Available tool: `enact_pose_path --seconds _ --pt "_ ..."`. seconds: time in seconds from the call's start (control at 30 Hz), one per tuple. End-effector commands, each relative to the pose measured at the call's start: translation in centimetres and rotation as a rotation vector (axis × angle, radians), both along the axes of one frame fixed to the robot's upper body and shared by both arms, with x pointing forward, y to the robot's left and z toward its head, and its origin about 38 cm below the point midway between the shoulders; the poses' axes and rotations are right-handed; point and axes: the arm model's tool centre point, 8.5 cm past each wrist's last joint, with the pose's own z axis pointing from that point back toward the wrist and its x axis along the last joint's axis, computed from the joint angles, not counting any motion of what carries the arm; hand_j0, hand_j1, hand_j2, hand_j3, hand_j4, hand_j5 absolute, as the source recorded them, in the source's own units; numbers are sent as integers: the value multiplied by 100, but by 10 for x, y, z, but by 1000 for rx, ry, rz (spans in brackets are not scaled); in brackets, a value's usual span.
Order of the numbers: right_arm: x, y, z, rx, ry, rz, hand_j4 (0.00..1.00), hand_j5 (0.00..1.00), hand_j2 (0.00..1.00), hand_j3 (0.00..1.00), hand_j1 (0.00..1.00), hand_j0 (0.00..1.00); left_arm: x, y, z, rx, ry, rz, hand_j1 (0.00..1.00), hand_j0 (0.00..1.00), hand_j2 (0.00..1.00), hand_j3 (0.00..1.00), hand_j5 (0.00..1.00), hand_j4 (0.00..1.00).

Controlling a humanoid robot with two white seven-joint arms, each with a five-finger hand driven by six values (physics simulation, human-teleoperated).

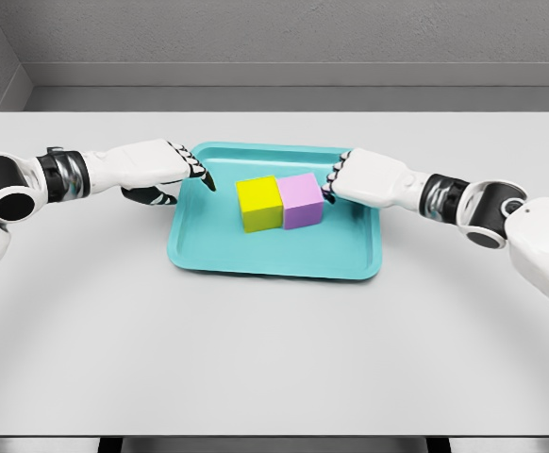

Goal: Push two cubes

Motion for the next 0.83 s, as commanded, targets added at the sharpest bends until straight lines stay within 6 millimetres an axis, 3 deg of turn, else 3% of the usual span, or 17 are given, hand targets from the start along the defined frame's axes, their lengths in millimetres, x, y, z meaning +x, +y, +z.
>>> enact_pose_path --seconds 0.0,0.1,0.2,0.27,0.43,0.47,0.5,0.67,0.8 --pt "2 -11 3 -5 -6 -21 43 43 43 43 43 43 0 0 1 -6 0 2 71 71 71 71 71 71" --pt "2 -30 15 -18 -28 -44 43 43 43 43 43 43 -1 15 9 -9 -3 18 72 72 72 72 72 72" --pt "-8 -50 64 -12 -121 -40 44 44 44 44 44 44 -2 36 16 -22 0 54 74 74 74 74 74 74" --pt "-18 -77 82 -9 -159 -71 49 49 49 49 49 49 -3 55 22 -26 0 85 75 75 75 75 75 75" --pt "-43 -145 110 -1 -178 -175 86 86 86 86 86 86 -8 103 34 -71 24 176 84 84 84 84 84 84" --pt "-45 -149 111 18 -177 -178 95 95 95 95 95 95 -10 112 38 -79 26 189 84 84 84 84 84 84" --pt "-49 -158 112 17 -167 -191 98 98 98 98 98 98 -10 121 37 -79 35 210 100 100 100 100 100 100" --pt "-55 -161 101 15 -145 -190 99 99 99 99 99 99 -18 166 28 -87 74 323 100 100 100 100 100 100" --pt "-55 -160 101 15 -144 -188 99 99 99 99 99 99 -19 170 28 -91 74 332 100 100 100 100 100 100"
